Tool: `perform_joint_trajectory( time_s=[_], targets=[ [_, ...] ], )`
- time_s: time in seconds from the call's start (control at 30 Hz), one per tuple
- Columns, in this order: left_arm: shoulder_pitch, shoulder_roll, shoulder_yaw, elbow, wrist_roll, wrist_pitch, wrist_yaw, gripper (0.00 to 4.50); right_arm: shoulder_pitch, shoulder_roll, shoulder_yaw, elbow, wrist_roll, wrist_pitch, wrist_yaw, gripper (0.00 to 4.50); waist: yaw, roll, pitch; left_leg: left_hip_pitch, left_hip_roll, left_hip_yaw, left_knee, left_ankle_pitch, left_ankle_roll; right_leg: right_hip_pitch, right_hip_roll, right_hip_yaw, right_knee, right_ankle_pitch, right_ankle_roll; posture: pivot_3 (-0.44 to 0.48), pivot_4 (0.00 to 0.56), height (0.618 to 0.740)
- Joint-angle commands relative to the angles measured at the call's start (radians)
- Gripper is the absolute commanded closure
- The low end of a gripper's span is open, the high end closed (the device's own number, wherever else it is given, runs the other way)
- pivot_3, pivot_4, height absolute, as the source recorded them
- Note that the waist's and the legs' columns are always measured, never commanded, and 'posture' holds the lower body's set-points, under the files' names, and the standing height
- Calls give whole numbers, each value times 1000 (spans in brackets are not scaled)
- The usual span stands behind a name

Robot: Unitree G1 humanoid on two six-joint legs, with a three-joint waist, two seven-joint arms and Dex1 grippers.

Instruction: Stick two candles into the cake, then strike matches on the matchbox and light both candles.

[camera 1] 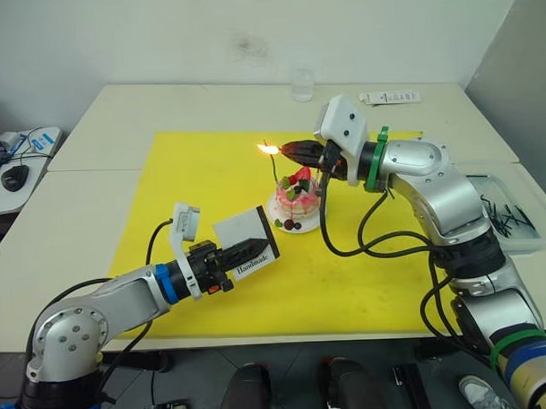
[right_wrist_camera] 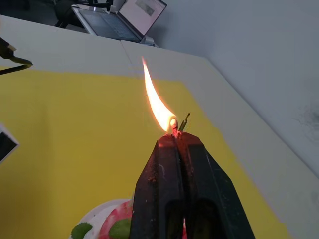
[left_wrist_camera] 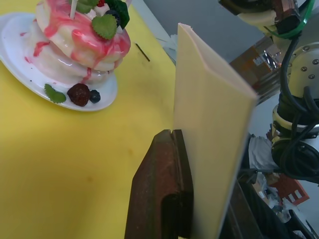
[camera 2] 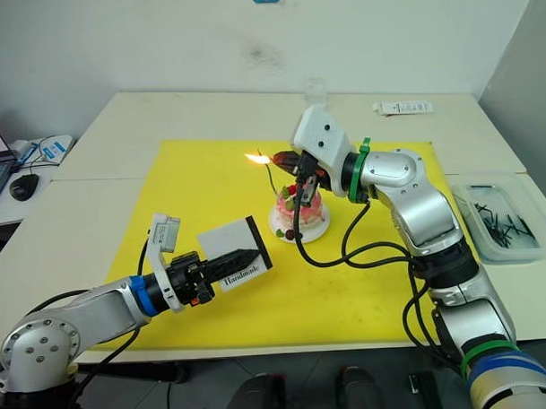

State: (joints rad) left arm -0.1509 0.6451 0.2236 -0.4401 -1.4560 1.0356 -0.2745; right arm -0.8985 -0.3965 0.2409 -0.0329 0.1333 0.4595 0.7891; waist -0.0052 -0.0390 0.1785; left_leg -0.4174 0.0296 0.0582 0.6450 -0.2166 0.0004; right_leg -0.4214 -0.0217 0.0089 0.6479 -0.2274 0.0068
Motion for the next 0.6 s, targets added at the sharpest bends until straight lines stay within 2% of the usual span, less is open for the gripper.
perform_joint_trajectory(
  time_s=[0.03,0.27,0.6],
  targets=[
    [-19,-8,-7,-28,-13,-23,-3,4500,-44,20,-5,12,-26,-28,-29,4492,0,0,0,0,0,0,0,0,0,0,0,0,0,0,0,0,150,740],
    [-26,-21,-20,-30,-13,-26,2,4500,-84,60,-2,79,-69,-41,-71,4492,-1,0,0,0,0,0,0,0,0,0,0,0,0,0,0,0,150,740],
    [-19,-23,-28,-41,-13,-35,2,4500,-90,71,10,89,-85,-52,-57,4492,-1,0,0,0,0,0,0,0,0,0,0,0,0,0,0,0,150,740]
  ],
)
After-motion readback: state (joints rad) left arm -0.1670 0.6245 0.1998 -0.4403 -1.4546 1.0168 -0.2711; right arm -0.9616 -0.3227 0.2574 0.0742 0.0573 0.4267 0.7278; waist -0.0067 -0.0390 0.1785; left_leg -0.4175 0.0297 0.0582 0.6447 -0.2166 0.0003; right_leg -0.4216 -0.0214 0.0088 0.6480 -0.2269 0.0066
